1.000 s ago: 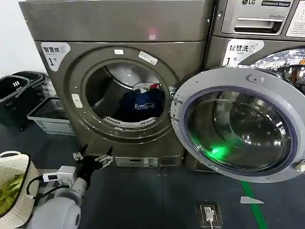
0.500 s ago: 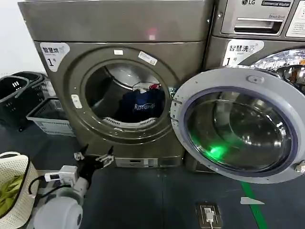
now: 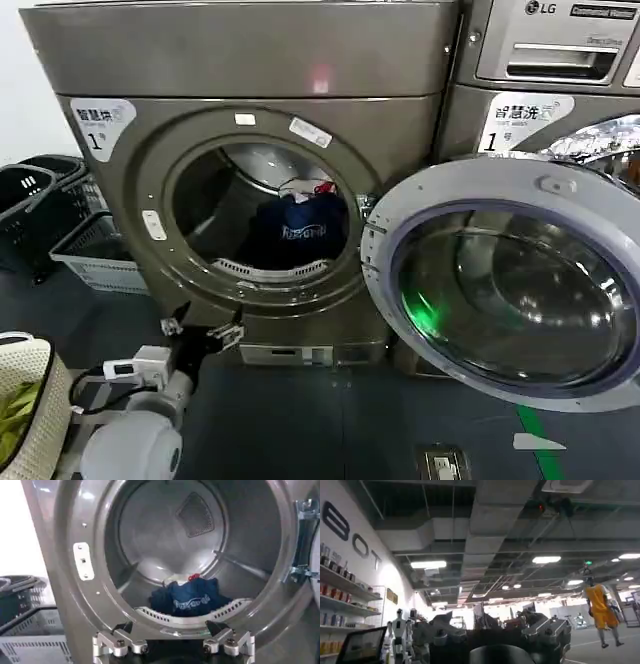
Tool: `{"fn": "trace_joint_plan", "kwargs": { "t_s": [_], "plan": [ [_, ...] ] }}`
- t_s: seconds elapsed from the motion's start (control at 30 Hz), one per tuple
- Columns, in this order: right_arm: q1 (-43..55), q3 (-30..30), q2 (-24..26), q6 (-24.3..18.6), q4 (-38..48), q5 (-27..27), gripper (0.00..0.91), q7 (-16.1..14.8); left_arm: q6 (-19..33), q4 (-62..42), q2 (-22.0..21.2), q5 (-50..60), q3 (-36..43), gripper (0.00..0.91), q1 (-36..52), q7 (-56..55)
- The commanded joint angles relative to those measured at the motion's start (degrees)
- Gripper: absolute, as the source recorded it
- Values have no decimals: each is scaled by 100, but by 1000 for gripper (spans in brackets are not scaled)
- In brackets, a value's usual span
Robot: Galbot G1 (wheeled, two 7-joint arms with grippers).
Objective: Grasp the clothes from the dryer.
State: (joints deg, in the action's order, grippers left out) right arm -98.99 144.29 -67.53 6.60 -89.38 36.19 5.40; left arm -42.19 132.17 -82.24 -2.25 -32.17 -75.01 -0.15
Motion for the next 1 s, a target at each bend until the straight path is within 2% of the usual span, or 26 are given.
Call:
{"fn": "trace_joint_plan", "kwargs": {
  "t_s": [0.03,1.0],
  "plan": [
    [-3,9,7,1,3,9,907,4,-281,-39,-12,-24,46,907,3,-176],
    [49,-52,-79,-2,-61,-8,907,-1,-281,-99,-61,-155,30,907,-37,-166]
  ]
}}
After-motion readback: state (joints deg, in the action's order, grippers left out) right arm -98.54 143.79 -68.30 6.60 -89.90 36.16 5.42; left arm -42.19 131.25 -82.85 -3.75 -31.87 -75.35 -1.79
